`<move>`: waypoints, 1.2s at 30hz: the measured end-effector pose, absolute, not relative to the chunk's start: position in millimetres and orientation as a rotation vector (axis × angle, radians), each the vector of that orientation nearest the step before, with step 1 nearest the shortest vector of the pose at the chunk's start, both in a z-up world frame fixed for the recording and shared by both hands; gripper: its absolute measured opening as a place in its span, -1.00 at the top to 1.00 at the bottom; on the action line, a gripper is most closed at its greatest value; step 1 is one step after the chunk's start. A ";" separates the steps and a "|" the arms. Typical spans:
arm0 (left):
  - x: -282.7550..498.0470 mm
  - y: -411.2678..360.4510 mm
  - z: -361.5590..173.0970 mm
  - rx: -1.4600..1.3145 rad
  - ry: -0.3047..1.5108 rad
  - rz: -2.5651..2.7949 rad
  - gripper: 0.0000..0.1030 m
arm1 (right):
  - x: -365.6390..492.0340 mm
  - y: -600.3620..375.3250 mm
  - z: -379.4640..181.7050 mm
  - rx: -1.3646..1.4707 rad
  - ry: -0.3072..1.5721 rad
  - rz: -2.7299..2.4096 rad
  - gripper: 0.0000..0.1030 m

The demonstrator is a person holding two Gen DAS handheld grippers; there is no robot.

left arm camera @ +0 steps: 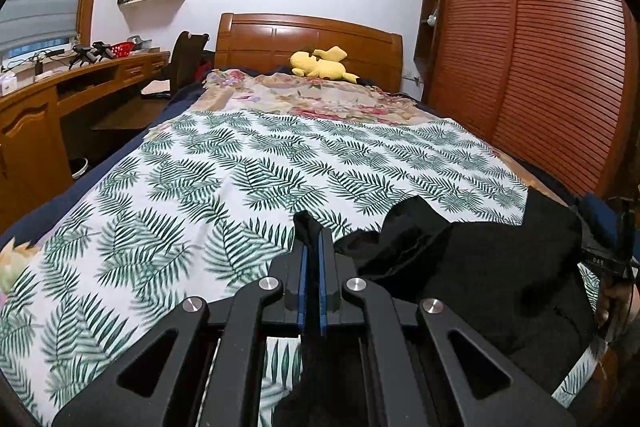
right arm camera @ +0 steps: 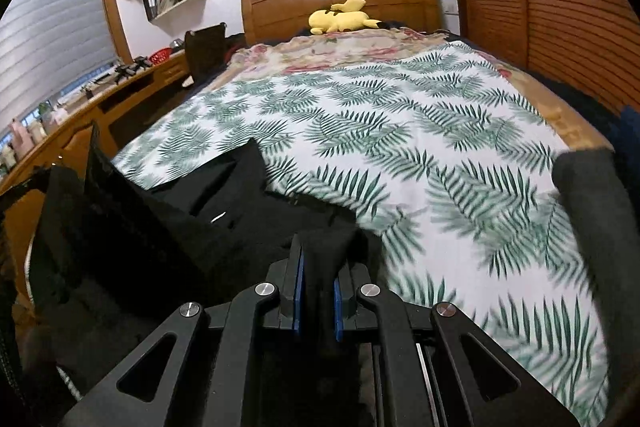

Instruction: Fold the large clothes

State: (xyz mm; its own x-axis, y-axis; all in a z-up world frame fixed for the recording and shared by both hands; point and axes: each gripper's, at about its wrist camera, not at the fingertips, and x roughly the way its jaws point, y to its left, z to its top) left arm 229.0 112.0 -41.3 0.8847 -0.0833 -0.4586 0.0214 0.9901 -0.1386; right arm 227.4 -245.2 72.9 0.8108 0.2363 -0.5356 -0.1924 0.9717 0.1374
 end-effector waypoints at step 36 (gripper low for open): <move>271.1 79.1 -62.1 -0.074 0.514 -0.209 -0.51 | 372.7 -205.7 111.9 0.037 0.720 -0.037 -0.32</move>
